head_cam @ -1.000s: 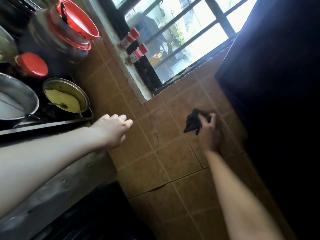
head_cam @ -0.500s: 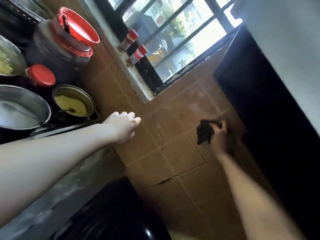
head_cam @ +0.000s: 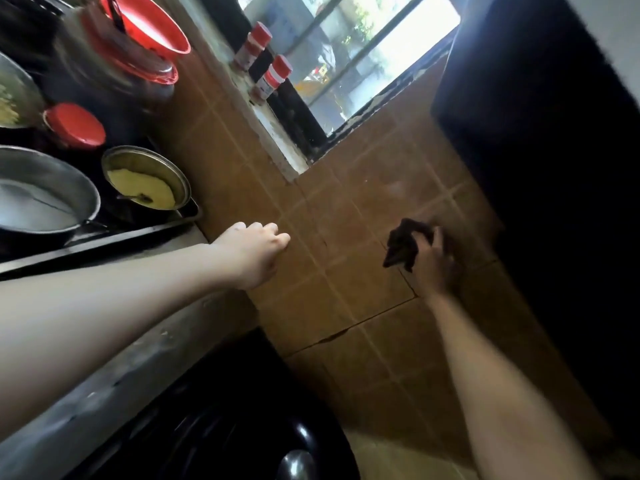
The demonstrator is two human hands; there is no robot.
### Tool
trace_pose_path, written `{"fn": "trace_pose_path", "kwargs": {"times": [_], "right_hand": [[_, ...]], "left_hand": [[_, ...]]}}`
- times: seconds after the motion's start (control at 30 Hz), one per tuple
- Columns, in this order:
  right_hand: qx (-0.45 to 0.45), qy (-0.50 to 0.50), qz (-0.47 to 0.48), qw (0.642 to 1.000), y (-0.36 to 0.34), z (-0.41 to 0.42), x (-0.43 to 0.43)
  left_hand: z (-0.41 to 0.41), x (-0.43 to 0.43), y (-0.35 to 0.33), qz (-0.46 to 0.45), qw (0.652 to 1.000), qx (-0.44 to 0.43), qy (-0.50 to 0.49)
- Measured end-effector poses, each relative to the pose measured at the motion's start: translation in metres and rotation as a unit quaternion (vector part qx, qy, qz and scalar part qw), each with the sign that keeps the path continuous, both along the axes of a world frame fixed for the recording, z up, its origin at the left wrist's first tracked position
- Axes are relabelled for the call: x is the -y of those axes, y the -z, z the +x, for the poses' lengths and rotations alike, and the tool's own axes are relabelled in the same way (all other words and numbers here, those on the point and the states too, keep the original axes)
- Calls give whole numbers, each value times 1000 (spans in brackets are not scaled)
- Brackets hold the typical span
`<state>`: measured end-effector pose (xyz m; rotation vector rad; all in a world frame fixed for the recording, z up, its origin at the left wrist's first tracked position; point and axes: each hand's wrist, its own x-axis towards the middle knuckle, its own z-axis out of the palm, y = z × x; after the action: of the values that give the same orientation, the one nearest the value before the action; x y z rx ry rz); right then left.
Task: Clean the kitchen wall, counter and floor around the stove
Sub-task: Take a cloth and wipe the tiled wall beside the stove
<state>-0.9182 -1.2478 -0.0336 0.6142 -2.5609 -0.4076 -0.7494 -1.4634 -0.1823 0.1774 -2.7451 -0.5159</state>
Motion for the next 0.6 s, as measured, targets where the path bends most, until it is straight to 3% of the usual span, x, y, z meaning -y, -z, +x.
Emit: {"fn": "trace_pose_path", "kwargs": {"times": [0.17, 0.27, 0.33, 0.47, 0.6], "right_hand": [[61, -39, 52, 996, 42, -14, -44], [26, -11, 192, 981, 58, -10, -71], [20, -14, 225, 974, 57, -11, -89], [-5, -72, 167, 983, 34, -18, -106], [-32, -111, 4, 993, 2, -27, -115]], "left_hand": [[-1, -38, 9, 22, 1000, -7, -4], [-5, -64, 15, 32, 999, -3, -11], [-8, -82, 16, 39, 999, -1, -16], [-13, -113, 14, 51, 998, -5, -29], [-20, -131, 6, 57, 997, -20, -37]]}}
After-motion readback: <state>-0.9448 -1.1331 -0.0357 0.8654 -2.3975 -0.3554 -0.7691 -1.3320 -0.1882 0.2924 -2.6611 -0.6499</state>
